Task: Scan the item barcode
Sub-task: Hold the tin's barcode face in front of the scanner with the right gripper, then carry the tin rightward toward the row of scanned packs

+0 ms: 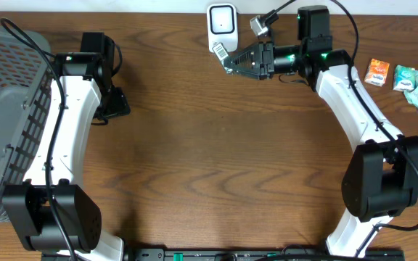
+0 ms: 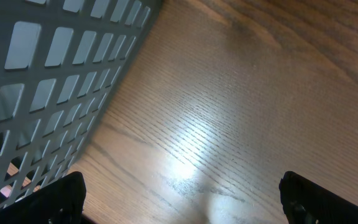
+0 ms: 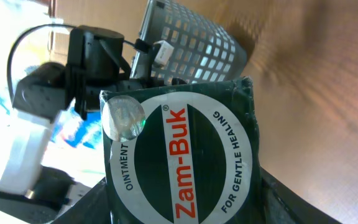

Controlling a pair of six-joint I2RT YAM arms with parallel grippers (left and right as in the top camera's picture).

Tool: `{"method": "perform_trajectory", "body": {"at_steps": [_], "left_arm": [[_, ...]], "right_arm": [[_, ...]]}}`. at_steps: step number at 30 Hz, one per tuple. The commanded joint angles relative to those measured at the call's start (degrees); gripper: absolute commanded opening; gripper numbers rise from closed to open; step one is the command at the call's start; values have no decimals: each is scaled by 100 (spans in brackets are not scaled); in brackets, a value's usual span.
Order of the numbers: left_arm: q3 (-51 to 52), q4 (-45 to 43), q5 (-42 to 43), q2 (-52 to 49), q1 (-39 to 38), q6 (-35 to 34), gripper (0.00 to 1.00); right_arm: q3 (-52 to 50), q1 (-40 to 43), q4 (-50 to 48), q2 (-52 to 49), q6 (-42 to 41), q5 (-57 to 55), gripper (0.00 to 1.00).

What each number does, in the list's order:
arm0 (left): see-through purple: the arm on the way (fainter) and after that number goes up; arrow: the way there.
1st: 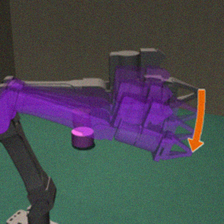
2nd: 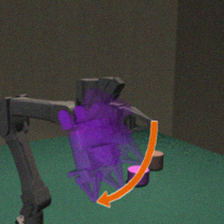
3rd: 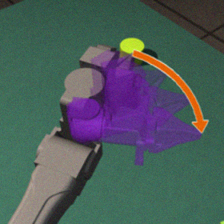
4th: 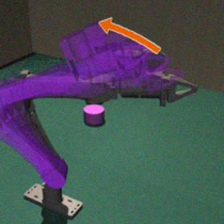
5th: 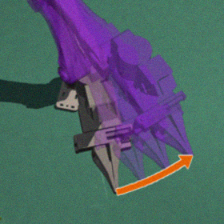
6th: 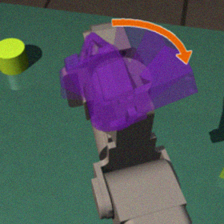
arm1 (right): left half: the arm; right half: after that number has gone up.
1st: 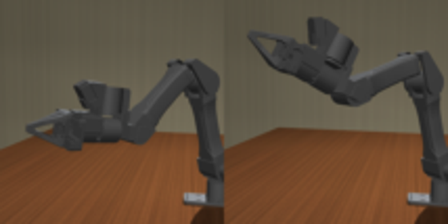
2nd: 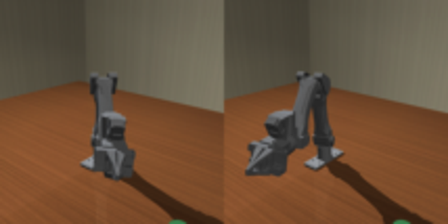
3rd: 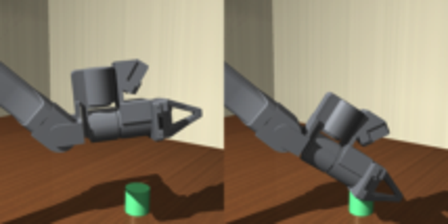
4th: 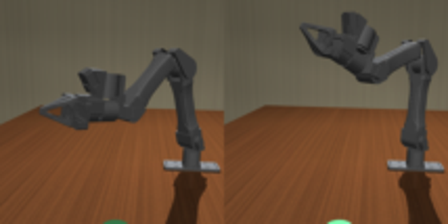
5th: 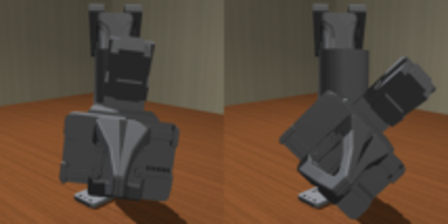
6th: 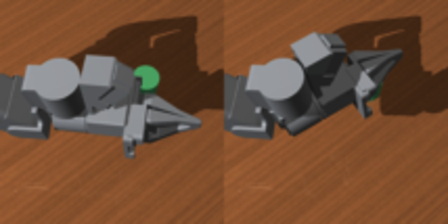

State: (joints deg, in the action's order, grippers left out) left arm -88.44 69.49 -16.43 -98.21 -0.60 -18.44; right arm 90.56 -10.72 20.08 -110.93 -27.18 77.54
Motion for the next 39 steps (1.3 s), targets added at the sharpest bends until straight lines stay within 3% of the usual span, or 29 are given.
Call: {"method": "perform_trajectory", "body": {"at_steps": [1, 8, 18, 21, 27, 33, 39], "left_arm": [[-55, 33, -13, 17, 0, -92, 98], [-55, 31, -13, 17, 0, -92, 98], [-55, 33, -13, 17, 0, -92, 98], [-55, 33, -15, 17, 0, -92, 98], [-55, 31, -13, 17, 0, -92, 97], [-55, 31, -13, 17, 0, -92, 98], [-55, 33, -13, 17, 0, -92, 98]], "right_arm": [[55, -20, -131, -7, 1126, -267, 53], [55, -24, -621, -4, 1270, -750, 53], [55, -24, -640, -7, 1270, -772, 54], [55, -35, -466, -4, 1327, -1307, 54], [-17, -433, 1215, -9, 2238, -5145, 54], [-442, -1193, 1303, -9, 2312, -8561, 56], [-769, -1646, 1226, -9, 2321, -10365, 56]]}}
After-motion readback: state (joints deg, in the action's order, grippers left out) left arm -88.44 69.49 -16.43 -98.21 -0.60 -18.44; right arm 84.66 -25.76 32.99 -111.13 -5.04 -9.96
